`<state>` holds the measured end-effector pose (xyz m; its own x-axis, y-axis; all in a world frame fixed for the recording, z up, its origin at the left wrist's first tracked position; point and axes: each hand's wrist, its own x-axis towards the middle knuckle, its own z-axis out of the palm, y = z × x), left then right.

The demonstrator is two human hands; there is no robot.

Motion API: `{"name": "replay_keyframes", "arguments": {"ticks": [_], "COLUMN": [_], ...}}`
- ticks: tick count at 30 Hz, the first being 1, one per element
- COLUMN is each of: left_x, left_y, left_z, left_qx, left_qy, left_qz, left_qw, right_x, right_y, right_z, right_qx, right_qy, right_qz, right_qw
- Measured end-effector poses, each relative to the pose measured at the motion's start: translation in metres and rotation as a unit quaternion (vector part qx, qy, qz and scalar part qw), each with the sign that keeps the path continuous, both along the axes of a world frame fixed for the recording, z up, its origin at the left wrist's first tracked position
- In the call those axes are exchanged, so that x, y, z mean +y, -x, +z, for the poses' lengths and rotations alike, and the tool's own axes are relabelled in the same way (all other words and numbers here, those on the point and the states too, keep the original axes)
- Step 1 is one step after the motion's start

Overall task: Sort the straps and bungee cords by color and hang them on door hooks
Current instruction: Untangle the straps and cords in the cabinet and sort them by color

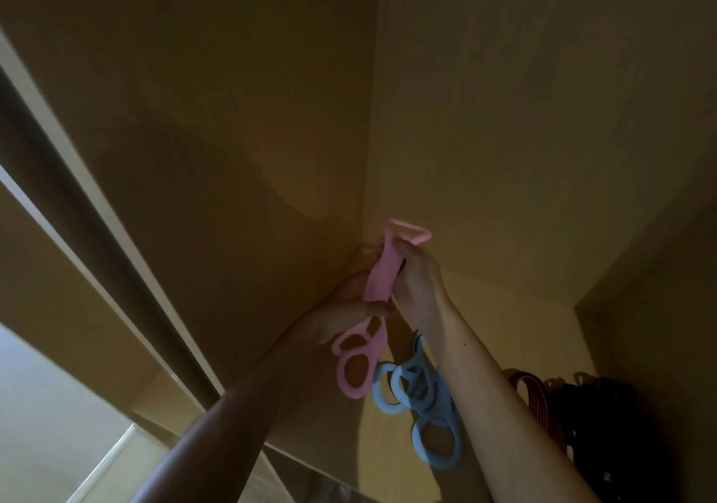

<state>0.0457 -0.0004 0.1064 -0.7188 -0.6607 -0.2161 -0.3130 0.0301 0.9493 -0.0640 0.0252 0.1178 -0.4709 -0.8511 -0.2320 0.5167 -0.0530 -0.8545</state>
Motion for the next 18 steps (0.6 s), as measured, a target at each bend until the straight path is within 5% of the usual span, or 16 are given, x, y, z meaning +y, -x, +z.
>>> {"name": "replay_keyframes", "arguments": {"ticks": [5, 13, 18], "left_x": [-0.007, -0.018, -0.024], "left_y": [-0.002, 0.003, 0.007], "left_z": [-0.002, 0.001, 0.002], "left_qx": [0.014, -0.022, -0.018], "left_qy": [-0.001, 0.076, 0.079], "left_qz": [0.008, 0.079, 0.098], "left_qw": [1.0, 0.994, 0.992], "right_x": [0.0, 0.015, 0.017], "right_y": [0.014, 0.023, 0.011], "right_z": [-0.006, -0.02, -0.02], "right_qx": [0.243, 0.481, 0.402], "right_qy": [-0.096, -0.249, -0.077], "right_qz": [-0.028, -0.035, 0.12], "right_qw": [0.965, 0.84, 0.905]}}
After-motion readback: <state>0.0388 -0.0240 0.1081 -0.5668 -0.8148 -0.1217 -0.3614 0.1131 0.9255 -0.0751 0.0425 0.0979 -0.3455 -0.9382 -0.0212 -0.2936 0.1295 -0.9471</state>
